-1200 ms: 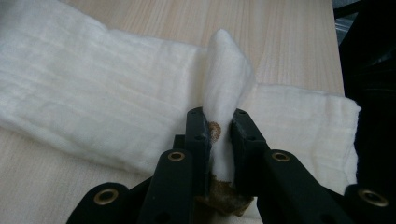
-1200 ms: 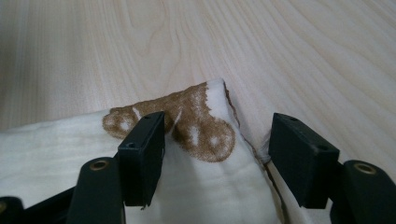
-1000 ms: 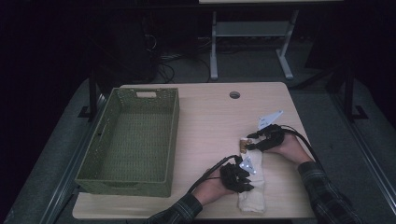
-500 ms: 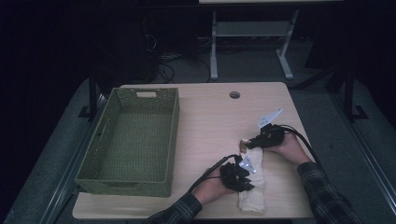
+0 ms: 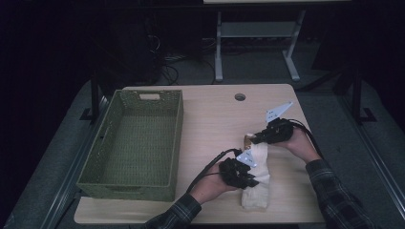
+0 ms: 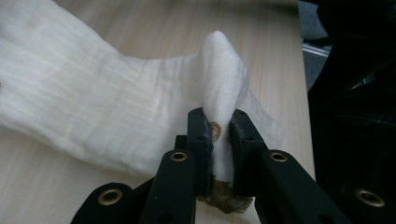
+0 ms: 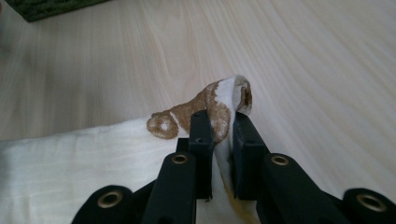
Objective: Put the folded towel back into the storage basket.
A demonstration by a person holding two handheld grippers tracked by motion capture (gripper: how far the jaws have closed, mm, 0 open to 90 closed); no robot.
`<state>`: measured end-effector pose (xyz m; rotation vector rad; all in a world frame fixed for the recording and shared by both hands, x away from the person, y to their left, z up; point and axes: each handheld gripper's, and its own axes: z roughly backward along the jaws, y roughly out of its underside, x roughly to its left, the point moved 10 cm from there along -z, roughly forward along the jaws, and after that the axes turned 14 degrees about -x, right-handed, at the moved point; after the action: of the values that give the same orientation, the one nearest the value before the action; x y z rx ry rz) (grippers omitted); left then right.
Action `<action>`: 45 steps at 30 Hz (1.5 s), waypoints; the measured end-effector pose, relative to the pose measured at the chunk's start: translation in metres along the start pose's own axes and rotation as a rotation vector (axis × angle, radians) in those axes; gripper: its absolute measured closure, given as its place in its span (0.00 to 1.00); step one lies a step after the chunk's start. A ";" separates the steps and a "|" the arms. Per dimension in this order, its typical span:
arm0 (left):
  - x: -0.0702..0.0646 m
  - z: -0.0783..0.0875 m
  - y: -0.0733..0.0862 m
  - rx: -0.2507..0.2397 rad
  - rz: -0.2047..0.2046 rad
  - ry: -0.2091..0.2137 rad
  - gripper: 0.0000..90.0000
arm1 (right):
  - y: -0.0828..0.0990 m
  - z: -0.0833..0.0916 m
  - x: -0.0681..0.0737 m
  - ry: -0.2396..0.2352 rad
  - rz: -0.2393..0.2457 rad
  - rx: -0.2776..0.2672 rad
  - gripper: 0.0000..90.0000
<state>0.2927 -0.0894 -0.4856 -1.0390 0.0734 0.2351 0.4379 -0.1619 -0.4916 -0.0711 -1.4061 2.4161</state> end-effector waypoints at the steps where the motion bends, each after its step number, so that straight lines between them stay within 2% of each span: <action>1: 0.000 0.003 -0.002 -0.002 -0.001 -0.005 0.89 | -0.004 0.000 0.001 -0.001 -0.003 -0.007 0.89; 7: 0.001 0.020 -0.015 -0.020 -0.003 -0.025 0.89 | -0.023 -0.003 0.002 -0.003 0.029 -0.006 0.89; 9: 0.002 0.030 -0.021 -0.024 -0.009 -0.030 0.89 | -0.033 -0.005 0.003 -0.007 0.054 -0.007 0.89; 13: 0.003 0.046 -0.028 -0.028 -0.014 -0.043 0.89 | -0.047 -0.009 0.006 -0.010 0.072 -0.011 0.89; 18: 0.009 0.070 -0.033 -0.025 -0.032 -0.063 0.89 | -0.068 -0.015 0.008 -0.013 0.081 -0.027 0.89; 25: 0.016 0.106 -0.041 -0.045 -0.040 -0.065 0.89 | -0.096 -0.026 0.010 -0.014 0.105 -0.039 0.89; 27: 0.018 0.111 -0.041 -0.045 -0.045 -0.066 0.89 | -0.101 -0.028 0.012 -0.020 0.100 -0.043 0.89; 30: 0.023 0.130 -0.042 -0.046 -0.062 -0.064 0.89 | -0.120 -0.035 0.014 -0.025 0.105 -0.068 0.89; 31: 0.023 0.130 -0.042 -0.046 -0.062 -0.064 0.89 | -0.120 -0.035 0.014 -0.025 0.105 -0.068 0.89; 32: 0.025 0.139 -0.043 -0.051 -0.065 -0.065 0.89 | -0.128 -0.041 0.014 -0.026 0.119 -0.061 0.89; 35: 0.029 0.152 -0.042 -0.057 -0.068 -0.074 0.89 | -0.137 -0.050 0.015 -0.025 0.130 -0.049 0.89; 37: 0.030 0.157 -0.042 -0.058 -0.068 -0.075 0.89 | -0.144 -0.057 0.016 -0.027 0.140 -0.048 0.89; 38: 0.033 0.166 -0.039 -0.050 -0.077 -0.084 0.89 | -0.148 -0.060 0.017 -0.027 0.141 -0.049 0.89; 39: 0.035 0.171 -0.038 -0.051 -0.078 -0.088 0.89 | -0.151 -0.063 0.017 -0.029 0.155 -0.049 0.89; 45: 0.042 0.198 -0.030 -0.074 -0.060 -0.115 0.89 | -0.169 -0.084 0.021 -0.043 0.161 -0.056 0.89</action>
<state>0.3304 0.0731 -0.3673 -1.0980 -0.0708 0.2441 0.4815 -0.0096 -0.3877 -0.1525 -1.5423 2.5209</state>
